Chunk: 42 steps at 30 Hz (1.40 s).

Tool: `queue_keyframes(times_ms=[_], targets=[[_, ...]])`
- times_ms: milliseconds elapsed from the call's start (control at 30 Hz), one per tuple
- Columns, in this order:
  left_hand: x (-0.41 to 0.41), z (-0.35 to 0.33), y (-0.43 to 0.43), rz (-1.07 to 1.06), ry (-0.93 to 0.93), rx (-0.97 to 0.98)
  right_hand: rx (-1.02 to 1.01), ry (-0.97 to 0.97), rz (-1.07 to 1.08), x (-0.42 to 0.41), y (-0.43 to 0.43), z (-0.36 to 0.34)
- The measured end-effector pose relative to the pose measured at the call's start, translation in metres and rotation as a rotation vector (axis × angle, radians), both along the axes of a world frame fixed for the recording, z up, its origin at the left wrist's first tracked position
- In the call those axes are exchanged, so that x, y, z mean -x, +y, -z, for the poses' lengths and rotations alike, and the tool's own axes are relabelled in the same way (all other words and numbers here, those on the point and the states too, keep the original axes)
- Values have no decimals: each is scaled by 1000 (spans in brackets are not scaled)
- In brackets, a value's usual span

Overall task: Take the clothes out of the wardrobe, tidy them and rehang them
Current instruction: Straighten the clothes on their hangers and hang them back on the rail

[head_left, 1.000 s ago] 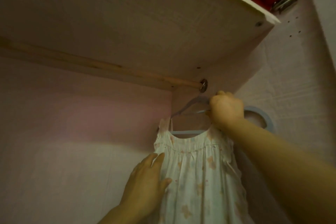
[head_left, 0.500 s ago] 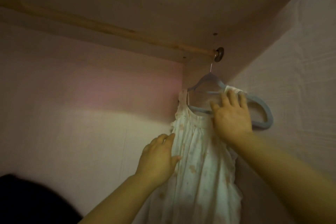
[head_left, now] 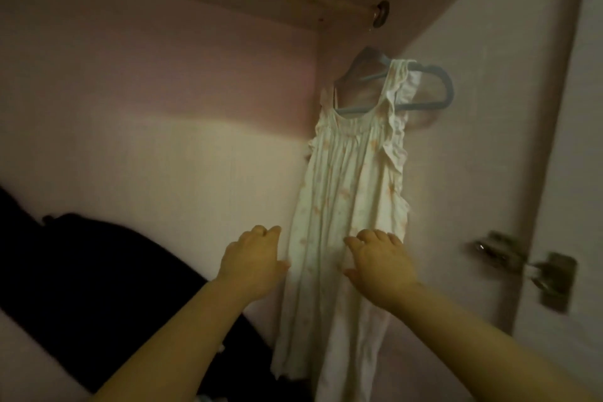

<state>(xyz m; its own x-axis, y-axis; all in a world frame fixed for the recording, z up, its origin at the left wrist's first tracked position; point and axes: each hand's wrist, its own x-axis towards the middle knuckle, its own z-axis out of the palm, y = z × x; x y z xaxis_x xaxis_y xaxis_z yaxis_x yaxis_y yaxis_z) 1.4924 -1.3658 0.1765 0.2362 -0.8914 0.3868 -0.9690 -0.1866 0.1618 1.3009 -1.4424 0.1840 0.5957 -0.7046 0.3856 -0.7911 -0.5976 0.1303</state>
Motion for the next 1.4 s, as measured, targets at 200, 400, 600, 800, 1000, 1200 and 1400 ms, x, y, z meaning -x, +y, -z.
queue_keyframes(times_ms=[200,400,600,800,1000,1200,1400], targets=[[35,71,61,136,39,-113,-140,22,45,51,78,75],[92,137,121,291,135,-215,-287,45,144,109,161,141],[157,164,181,363,112,-314,-339,5,259,174,243,179],[247,181,263,398,11,-383,-378,-45,365,263,350,198],[359,200,354,551,16,-487,-472,-88,570,367,473,214],[463,210,422,807,-20,-572,-523,-213,845,462,599,218],[538,219,486,1116,-120,-553,-520,-343,1229,513,729,220]])
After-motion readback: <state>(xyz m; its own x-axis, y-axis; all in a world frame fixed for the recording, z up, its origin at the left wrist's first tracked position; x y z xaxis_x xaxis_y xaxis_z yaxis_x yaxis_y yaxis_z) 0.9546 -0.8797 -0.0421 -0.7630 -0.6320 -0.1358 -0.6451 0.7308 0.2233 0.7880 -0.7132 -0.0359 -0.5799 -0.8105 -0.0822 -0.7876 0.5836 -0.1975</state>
